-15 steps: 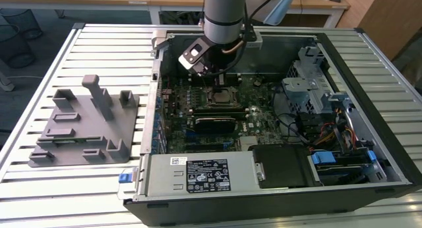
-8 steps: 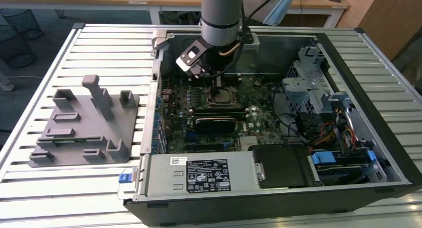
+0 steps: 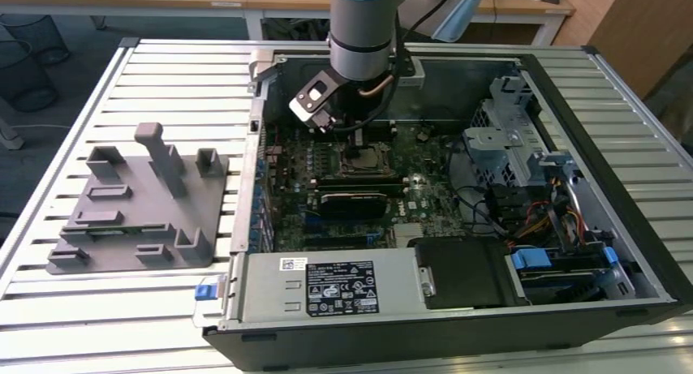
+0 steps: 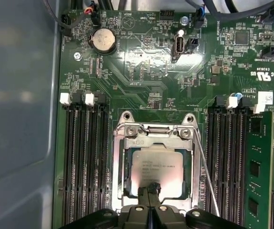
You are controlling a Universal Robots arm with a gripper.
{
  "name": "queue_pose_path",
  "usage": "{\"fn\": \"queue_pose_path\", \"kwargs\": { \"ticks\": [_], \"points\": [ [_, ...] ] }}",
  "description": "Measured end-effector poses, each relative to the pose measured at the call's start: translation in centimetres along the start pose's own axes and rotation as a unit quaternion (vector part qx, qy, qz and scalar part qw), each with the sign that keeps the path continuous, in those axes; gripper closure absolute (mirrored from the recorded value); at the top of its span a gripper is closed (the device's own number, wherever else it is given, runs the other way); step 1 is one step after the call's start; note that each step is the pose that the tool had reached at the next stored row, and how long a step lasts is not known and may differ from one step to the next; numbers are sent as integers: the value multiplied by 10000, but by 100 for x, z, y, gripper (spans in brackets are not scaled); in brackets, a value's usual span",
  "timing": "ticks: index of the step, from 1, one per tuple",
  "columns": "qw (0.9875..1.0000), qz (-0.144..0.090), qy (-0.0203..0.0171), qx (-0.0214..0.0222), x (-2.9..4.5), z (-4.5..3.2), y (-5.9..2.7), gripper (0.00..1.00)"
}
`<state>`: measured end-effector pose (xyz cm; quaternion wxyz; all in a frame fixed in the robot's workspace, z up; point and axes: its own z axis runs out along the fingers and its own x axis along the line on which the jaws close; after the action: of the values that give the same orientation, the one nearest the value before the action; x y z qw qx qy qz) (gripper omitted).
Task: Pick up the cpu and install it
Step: 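Close the cpu cover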
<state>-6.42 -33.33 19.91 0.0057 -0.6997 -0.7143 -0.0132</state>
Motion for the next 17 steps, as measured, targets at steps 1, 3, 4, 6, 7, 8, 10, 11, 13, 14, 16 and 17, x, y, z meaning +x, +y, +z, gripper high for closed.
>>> {"fn": "queue_pose_path", "kwargs": {
  "ticks": [1,3,4,6,7,8,10,11,13,14,16,17],
  "points": [
    [10000,0,-2,2,-1,4,-1,89],
    [10000,0,-3,2,-1,8,-2,89],
    [10000,0,-3,2,-1,9,-1,89],
    [10000,0,-1,1,0,11,-1,89],
    [10000,0,0,0,0,10,-1,89],
    [10000,0,1,-1,0,7,-1,89],
    [10000,0,3,-2,1,-8,-1,89],
    [10000,0,0,0,1,-19,-1,89],
    [10000,0,0,0,1,-41,-1,89],
    [10000,0,-1,0,1,-50,-1,89],
    [10000,0,1,0,2,-53,-1,89],
    [10000,0,1,-1,1,-53,-1,89]
  ]
}}
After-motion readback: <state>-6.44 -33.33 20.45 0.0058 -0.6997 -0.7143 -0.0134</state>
